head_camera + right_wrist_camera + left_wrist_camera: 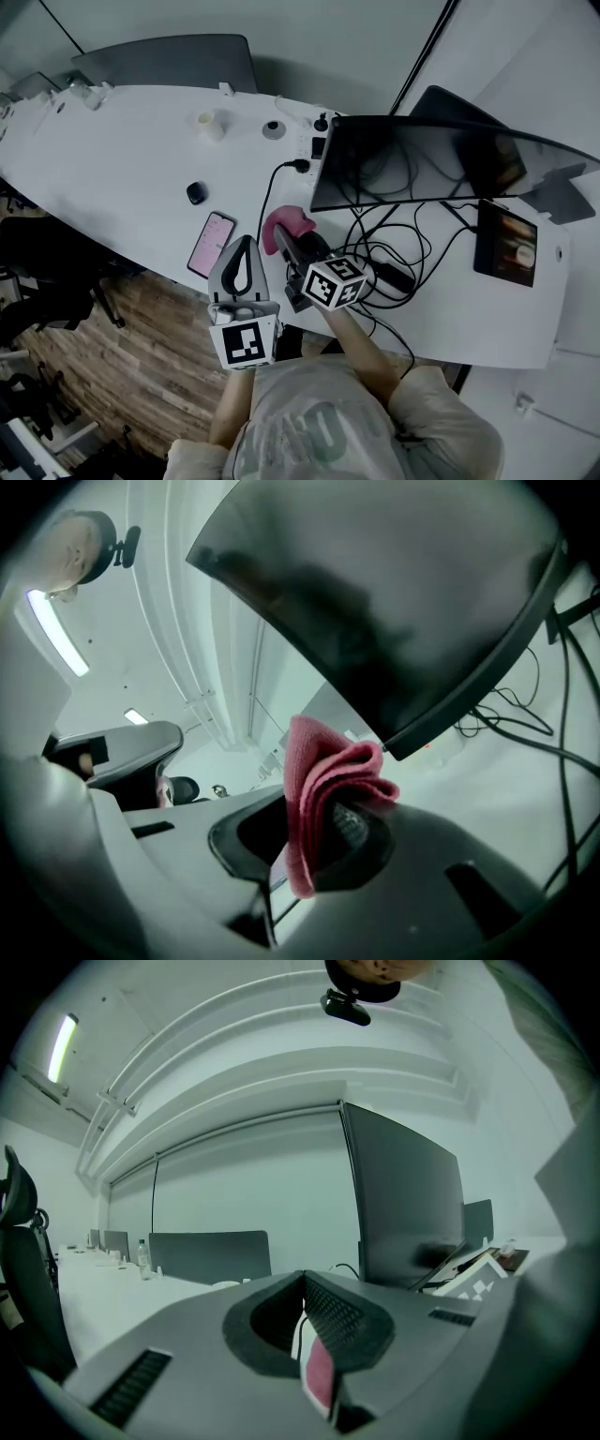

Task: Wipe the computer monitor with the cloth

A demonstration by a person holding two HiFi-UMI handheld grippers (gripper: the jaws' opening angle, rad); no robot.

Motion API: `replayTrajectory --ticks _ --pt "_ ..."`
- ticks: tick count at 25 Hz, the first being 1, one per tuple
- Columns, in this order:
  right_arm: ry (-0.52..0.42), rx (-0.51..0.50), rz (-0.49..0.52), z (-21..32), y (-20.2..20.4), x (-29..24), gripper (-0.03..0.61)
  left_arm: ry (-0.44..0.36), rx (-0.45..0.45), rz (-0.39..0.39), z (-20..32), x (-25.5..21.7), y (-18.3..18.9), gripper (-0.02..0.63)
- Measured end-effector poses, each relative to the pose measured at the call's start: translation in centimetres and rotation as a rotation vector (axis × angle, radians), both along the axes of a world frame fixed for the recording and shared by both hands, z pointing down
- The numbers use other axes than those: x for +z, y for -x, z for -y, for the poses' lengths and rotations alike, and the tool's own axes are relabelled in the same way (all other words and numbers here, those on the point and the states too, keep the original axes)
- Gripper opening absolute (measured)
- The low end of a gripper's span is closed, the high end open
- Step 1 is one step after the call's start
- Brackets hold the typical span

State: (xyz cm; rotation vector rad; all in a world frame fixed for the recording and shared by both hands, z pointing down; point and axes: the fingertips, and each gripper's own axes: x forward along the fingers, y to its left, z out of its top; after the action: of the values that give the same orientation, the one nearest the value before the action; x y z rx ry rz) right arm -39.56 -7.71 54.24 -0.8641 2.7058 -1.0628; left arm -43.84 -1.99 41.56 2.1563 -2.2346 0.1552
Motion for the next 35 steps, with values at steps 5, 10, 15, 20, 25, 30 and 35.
replayTrajectory --ticks 5,10,15,20,25,30,35 --pt "-0.006 0.083 -0.007 2.3 -1.5 -0.3 0.054 0.029 -0.010 0.012 -0.5 0.7 0.4 0.015" --pt "-0.009 0.110 -0.017 2.7 -2.2 -0.3 0.055 0.032 -0.013 0.011 -0.6 0.9 0.3 0.015" --pt "-0.036 0.163 -0.034 2.7 -2.7 -1.4 0.054 -0.014 -0.012 0.004 0.0 -0.7 -0.2 0.015" --pt "-0.124 0.200 -0.038 2.6 -3.1 -4.6 0.054 -0.028 -0.021 0.007 -0.1 -1.5 -0.2 0.015" --pt "-0.216 0.223 0.001 2.4 -3.1 -9.1 0.054 -0.039 -0.045 0.016 -0.5 -2.4 0.6 0.015" --pt "-0.309 0.232 0.065 2.0 -3.2 -15.2 0.054 -0.073 -0.067 0.040 -0.6 -4.1 1.1 0.015" --pt "-0.350 0.237 0.148 1.9 -3.3 -20.4 0.054 -0.117 -0.096 0.065 -0.5 -6.5 1.2 0.015"
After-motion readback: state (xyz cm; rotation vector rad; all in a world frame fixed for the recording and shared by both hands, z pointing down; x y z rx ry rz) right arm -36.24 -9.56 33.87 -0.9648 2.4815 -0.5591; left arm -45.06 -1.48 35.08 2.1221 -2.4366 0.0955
